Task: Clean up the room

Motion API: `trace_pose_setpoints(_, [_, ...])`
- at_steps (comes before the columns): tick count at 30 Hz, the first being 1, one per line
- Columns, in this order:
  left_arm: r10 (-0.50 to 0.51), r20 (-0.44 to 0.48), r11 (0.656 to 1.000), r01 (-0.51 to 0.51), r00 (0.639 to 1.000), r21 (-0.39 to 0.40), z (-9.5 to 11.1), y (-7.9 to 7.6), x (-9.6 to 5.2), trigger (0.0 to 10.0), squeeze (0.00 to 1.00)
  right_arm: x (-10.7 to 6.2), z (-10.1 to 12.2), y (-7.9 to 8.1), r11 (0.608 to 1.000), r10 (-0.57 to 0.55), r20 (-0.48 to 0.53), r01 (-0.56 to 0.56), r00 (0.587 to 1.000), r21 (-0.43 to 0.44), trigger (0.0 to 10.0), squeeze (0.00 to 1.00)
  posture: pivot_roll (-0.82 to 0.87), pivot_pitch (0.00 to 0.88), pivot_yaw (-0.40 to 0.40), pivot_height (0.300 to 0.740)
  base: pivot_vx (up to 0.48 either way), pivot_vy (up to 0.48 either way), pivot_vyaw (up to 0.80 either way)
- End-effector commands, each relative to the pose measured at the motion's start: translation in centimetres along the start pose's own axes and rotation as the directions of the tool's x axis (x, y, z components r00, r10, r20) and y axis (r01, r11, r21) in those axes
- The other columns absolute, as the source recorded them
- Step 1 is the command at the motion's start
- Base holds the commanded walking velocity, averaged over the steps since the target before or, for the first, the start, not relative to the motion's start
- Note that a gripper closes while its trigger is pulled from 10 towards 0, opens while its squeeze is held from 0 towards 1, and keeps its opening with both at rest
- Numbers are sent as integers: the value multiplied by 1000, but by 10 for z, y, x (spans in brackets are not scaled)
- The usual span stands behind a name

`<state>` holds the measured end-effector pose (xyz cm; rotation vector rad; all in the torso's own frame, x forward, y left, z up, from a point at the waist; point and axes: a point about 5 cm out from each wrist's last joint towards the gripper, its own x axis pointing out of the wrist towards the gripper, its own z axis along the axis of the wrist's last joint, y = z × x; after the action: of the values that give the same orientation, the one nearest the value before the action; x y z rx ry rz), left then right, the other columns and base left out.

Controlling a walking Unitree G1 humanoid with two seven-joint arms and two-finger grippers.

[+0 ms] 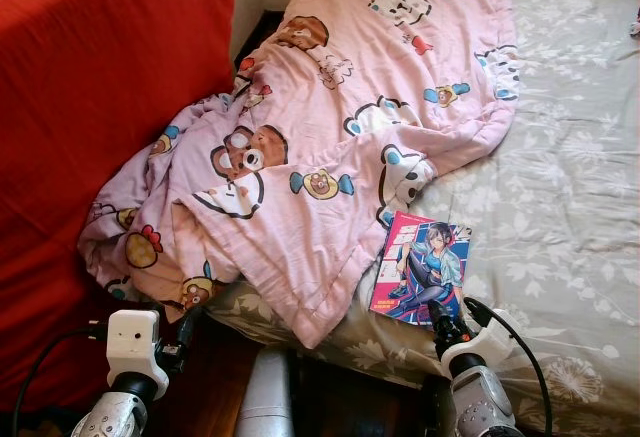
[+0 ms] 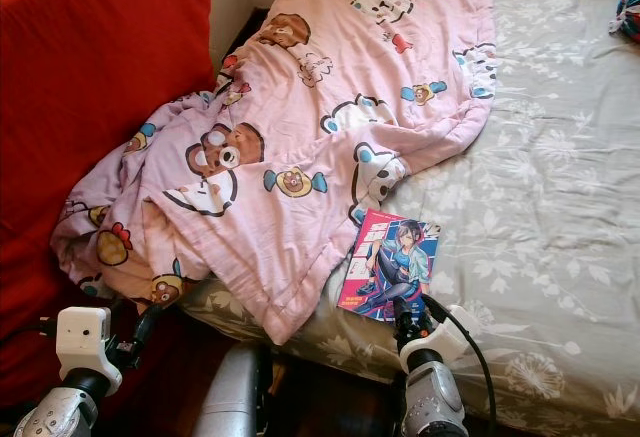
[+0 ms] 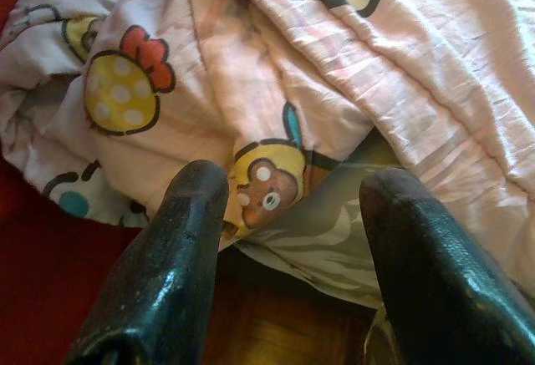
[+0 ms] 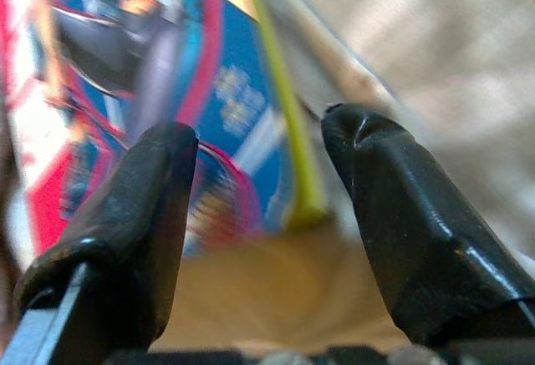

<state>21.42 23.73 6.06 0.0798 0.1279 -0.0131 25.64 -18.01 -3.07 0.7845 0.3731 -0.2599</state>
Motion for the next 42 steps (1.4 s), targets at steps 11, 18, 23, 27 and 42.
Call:
trace_pose_setpoints(11, [2,-16,1000,-2,1000,22,-1,2,1,10000,0,-12,-20,-15,999,-39,-77,41,996,27,10000,0,236,225,127,613,0,0,0])
trace_pose_setpoints(18, [-3,-16,1000,3,1000,29,-1,2,2,10000,0,-11,-32,0,997,67,-145,-62,987,36,10000,0,239,224,128,613,0,0,0])
trace_pose_setpoints(23, [-1,-16,999,1,1000,32,0,3,1,10000,0,-10,-34,5,996,85,-153,-81,985,33,10000,0,243,225,131,613,0,0,0])
trace_pose_setpoints(27, [-1,-17,999,2,1000,34,0,3,1,10000,0,-9,-34,7,996,92,-150,-87,984,36,10000,0,243,225,132,613,0,0,0])
trace_pose_setpoints(42, [-5,-14,999,5,1000,35,0,1,3,10000,0,-5,-28,12,994,108,-128,-104,986,33,0,0,241,220,126,613,0,0,0])
